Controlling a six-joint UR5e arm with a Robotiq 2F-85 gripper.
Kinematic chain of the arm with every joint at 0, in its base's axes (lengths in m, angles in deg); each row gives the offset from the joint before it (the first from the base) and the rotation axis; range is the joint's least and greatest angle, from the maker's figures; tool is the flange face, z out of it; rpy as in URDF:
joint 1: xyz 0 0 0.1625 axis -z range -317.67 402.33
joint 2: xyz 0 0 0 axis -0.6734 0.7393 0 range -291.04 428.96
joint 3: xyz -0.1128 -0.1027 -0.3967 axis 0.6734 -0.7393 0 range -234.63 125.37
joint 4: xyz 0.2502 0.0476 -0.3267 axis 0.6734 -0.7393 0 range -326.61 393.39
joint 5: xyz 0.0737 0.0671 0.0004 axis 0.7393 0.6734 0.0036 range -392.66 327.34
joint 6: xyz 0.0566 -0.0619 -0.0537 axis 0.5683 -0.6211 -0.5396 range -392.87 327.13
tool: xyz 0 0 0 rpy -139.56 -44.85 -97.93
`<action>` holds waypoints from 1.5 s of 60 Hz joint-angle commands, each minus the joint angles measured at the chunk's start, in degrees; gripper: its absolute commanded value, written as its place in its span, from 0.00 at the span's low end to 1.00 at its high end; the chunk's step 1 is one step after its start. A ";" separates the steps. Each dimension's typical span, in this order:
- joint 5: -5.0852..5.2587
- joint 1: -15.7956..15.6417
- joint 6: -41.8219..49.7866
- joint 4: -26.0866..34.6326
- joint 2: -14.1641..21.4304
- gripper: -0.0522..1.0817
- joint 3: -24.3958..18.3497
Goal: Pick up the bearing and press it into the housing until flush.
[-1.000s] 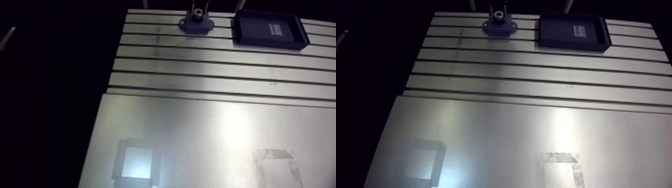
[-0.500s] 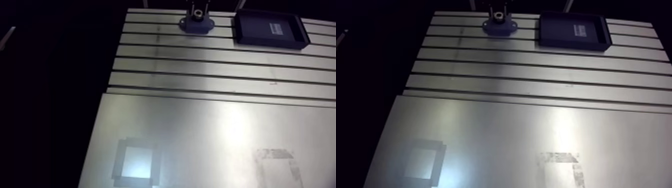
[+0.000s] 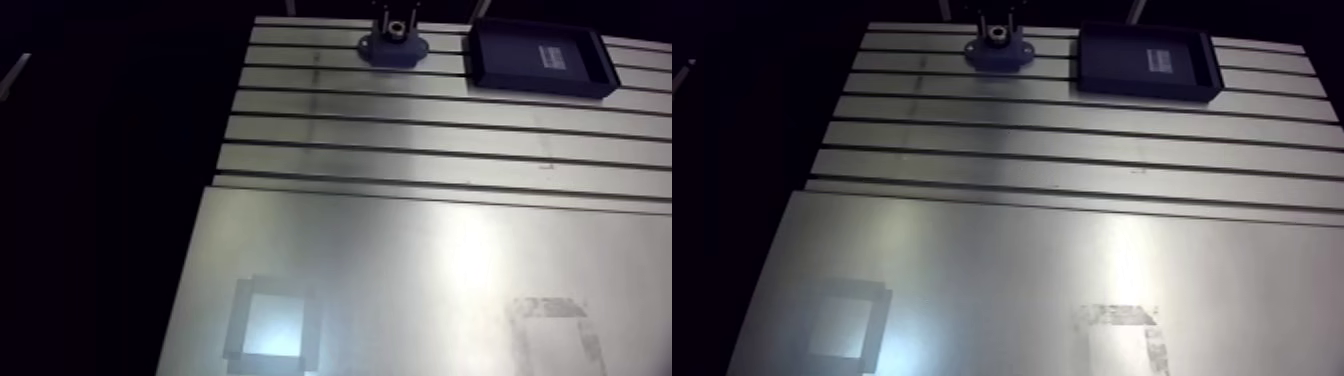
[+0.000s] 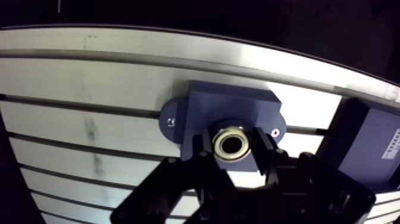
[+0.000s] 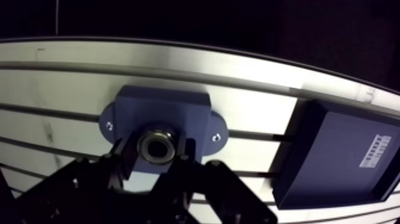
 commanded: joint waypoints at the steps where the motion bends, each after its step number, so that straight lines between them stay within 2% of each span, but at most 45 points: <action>1: 0.00 0.02 -0.03 0.00 -0.02 0.62 0.14; 90: -0.18 0.02 -0.03 -0.09 0.07 0.62 0.67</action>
